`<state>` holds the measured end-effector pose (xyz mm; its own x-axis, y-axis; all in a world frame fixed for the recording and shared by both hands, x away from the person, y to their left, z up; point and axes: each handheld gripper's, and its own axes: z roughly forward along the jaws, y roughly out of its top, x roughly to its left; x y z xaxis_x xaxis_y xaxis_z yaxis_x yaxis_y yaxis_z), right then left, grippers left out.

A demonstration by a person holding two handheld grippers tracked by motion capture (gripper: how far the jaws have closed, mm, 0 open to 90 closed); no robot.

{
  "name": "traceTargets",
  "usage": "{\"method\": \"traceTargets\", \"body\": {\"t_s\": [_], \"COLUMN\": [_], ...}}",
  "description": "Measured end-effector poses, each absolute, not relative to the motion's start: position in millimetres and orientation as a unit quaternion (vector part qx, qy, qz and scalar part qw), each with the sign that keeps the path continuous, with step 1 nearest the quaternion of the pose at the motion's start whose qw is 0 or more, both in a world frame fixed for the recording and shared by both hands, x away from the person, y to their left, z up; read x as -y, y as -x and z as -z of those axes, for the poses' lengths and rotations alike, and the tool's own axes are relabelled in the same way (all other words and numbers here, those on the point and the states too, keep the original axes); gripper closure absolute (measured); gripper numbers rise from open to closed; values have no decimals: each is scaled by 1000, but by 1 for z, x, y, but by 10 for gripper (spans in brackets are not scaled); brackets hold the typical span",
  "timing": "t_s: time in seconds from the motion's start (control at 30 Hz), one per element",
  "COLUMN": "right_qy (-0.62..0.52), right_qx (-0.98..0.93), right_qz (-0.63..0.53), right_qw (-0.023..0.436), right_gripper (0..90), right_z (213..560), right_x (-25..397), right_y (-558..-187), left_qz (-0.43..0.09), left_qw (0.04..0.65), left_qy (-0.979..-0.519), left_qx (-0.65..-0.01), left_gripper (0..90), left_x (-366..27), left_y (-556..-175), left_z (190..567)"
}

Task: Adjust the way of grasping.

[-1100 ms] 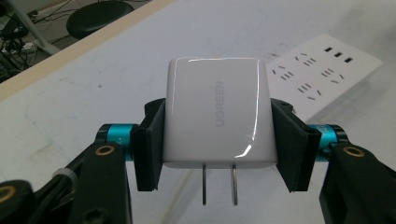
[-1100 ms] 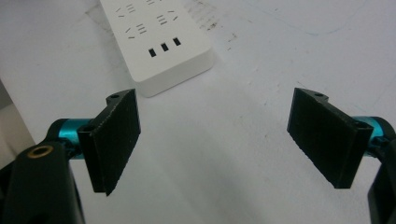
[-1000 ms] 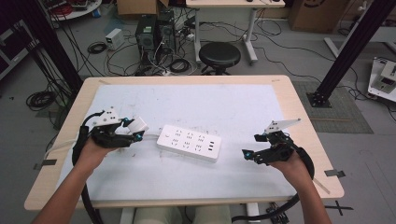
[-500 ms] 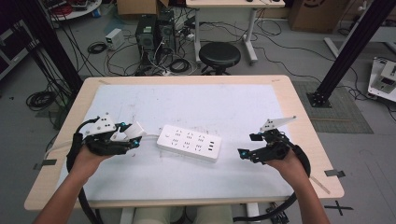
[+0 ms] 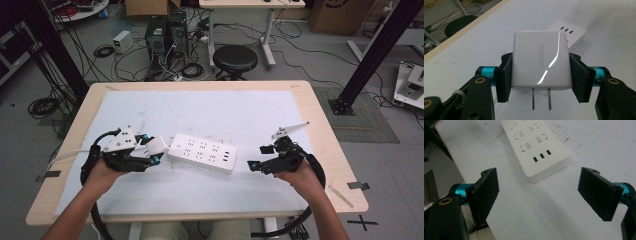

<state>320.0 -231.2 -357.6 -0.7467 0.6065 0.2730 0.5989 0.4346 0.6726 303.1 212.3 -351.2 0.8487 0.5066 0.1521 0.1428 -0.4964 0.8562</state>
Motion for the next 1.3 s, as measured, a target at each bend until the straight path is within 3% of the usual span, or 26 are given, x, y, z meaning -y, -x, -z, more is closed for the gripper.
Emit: {"method": "traceTargets", "body": {"t_s": [0.3, 0.7, 1.0, 1.3], "right_qy": [-343, -355, -347, -365], "right_qx": [-846, -825, -828, -806], "right_qz": [-409, -431, -427, -437], "right_qw": [-22, -91, -109, -165], "right_gripper": [175, 178, 177, 178], "right_z": [352, 351, 351, 353], "right_x": [214, 191, 171, 155], "right_y": [-321, -326, -330, -341], "left_qz": [-197, -193, -188, -190], "left_qw": [453, 443, 440, 445], "left_qy": [-854, -866, -872, -870], "left_qx": [-164, -125, -107, -95], "left_gripper": [426, 425, 425, 426], "left_x": [-197, -170, -153, -140], "left_y": [-297, -293, -292, -293], "left_z": [350, 355, 364, 367]}}
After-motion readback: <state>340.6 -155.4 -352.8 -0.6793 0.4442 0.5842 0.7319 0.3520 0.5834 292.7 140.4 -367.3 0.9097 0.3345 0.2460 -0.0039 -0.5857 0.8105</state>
